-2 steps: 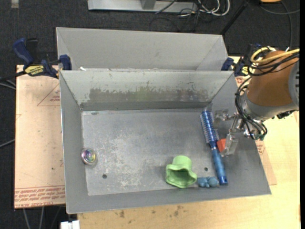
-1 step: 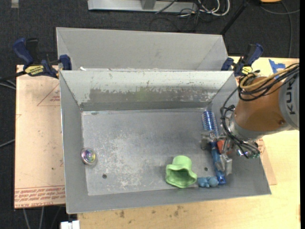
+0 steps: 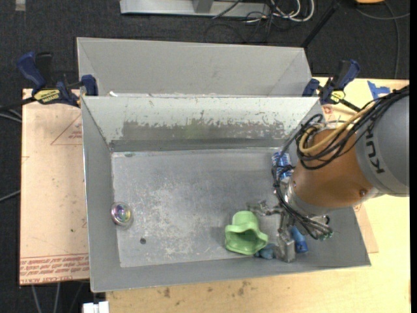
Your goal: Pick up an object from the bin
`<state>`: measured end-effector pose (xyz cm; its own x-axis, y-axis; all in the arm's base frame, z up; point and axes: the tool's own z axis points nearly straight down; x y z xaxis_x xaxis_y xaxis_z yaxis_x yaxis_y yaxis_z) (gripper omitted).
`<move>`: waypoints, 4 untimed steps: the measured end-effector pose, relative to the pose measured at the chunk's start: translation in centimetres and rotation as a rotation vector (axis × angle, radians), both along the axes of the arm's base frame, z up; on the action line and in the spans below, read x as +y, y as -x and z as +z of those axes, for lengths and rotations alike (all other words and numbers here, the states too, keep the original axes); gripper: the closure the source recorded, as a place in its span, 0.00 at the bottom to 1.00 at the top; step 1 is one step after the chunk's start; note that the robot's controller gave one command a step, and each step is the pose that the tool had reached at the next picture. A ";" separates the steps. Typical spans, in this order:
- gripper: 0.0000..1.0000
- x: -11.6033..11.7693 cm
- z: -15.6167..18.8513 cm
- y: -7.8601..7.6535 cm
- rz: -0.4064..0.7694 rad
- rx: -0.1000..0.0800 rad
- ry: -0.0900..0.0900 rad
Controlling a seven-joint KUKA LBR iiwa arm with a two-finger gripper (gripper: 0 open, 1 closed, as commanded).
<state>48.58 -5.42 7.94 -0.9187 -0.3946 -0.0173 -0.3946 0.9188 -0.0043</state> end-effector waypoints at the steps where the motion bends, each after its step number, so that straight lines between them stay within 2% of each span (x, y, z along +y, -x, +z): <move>1: 0.00 8.4 -0.5 -0.8 -0.245 0.018 -0.003; 2: 1.00 8.3 -0.5 -0.9 -0.246 0.014 -0.001; 3: 0.00 8.2 -0.5 -0.9 -0.246 0.017 -0.001; 4: 0.00 10.1 6.2 -3.6 -0.172 0.009 -0.002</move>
Offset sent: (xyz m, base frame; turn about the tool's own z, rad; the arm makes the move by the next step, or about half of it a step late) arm 0.0080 0.0813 -0.0054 0.2484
